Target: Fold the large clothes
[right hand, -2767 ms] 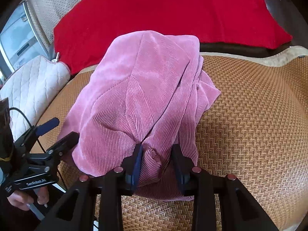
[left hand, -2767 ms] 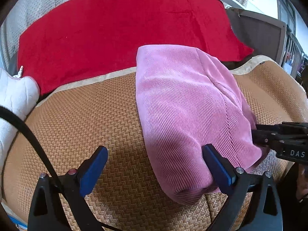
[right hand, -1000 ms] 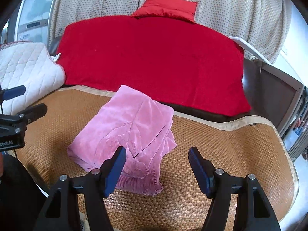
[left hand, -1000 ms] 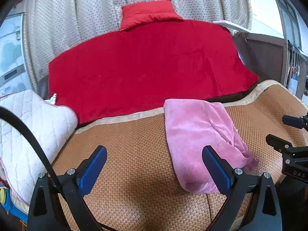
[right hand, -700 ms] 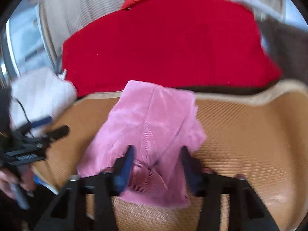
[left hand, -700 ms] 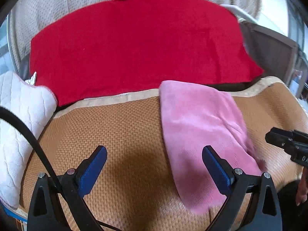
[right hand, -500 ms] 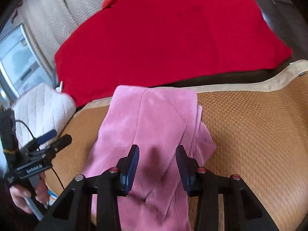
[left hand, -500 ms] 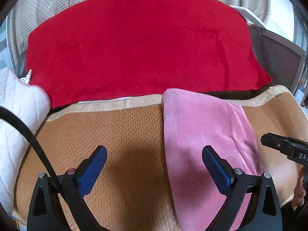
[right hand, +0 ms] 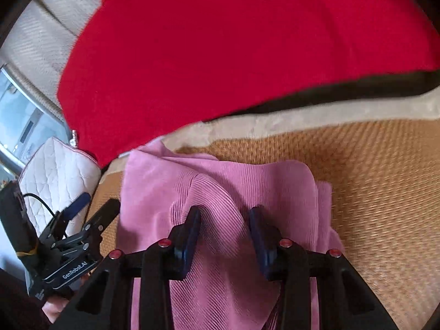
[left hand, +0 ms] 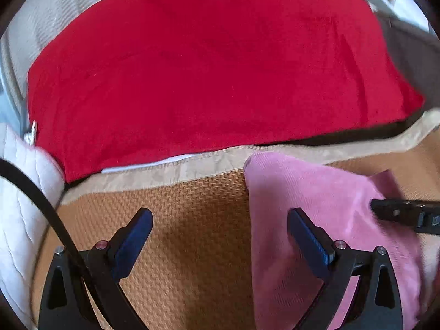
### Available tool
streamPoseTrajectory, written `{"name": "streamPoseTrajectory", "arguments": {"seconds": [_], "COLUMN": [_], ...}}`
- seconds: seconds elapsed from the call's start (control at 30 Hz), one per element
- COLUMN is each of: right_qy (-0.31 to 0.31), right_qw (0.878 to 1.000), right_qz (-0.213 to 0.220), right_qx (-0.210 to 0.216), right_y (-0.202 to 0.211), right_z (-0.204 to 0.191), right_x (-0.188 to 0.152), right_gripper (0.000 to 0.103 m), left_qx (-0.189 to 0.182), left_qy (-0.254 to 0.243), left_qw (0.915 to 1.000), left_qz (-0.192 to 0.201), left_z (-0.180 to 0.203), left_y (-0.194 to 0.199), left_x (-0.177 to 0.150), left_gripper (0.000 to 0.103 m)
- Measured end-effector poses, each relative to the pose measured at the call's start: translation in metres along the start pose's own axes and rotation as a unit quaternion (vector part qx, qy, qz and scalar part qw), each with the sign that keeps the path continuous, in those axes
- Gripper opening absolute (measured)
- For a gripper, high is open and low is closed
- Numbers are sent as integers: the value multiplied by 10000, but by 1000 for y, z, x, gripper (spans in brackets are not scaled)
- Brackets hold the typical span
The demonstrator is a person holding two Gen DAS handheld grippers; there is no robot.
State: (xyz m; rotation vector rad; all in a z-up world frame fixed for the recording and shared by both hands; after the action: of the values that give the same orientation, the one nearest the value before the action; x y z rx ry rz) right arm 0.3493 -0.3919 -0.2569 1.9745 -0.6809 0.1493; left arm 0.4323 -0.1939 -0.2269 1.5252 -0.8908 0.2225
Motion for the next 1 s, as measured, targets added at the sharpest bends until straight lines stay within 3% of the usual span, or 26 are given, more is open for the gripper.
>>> {"name": "streamPoseTrajectory", "arguments": {"seconds": [0.2,0.33,0.4,0.47,0.63,0.7,0.8,1.0], "right_qy": [-337,-468,-397,-306,-192,-272,-414,-1050], "right_qw": [9990,9980,9977,9979,9974,9963,9950,9865], "right_qz": [-211,-136,-38,38,216,140,13,-440], "right_qx": [199,405,552,564,664,805,909,1179], "right_y": [-11,-2,13,32,71,78,78,61], "right_z": [11,16,12,11,19,24,36,59], "right_x": [6,1,-2,-8,-30,-40,-54,-78], "right_gripper": [39,39,46,59,71,71,71,71], "left_qx": [171,241,209,-75,-1188,-1714,-2497,-3338], "left_qy": [-376,-327,-313,-258,29,141,321,581], "left_qw": [9982,9981,9982,9984,9912,9833,9648,9325], "left_qz": [-437,-454,-466,-499,-576,-597,-756,-1248], "left_z": [13,8,3,-2,-15,-18,-18,-8], "left_y": [-35,-20,-9,5,41,53,59,44], "left_x": [-10,-12,-16,-24,-53,-64,-77,-87], "left_gripper": [101,100,100,100,100,100,100,100]}}
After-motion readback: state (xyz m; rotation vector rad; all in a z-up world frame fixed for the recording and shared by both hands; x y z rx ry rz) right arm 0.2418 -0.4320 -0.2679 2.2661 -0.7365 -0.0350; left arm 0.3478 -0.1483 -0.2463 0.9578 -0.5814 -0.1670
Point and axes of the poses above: each gripper's, at about its wrist camera, not at the fingertips, and y roughly against the way its jaws point, z to its right, x to its top, the point moved 6 cm from there along -y, roughly the way its jaws point, and after that the axes turned 5 degrees about -z, right-handed, at the moved point
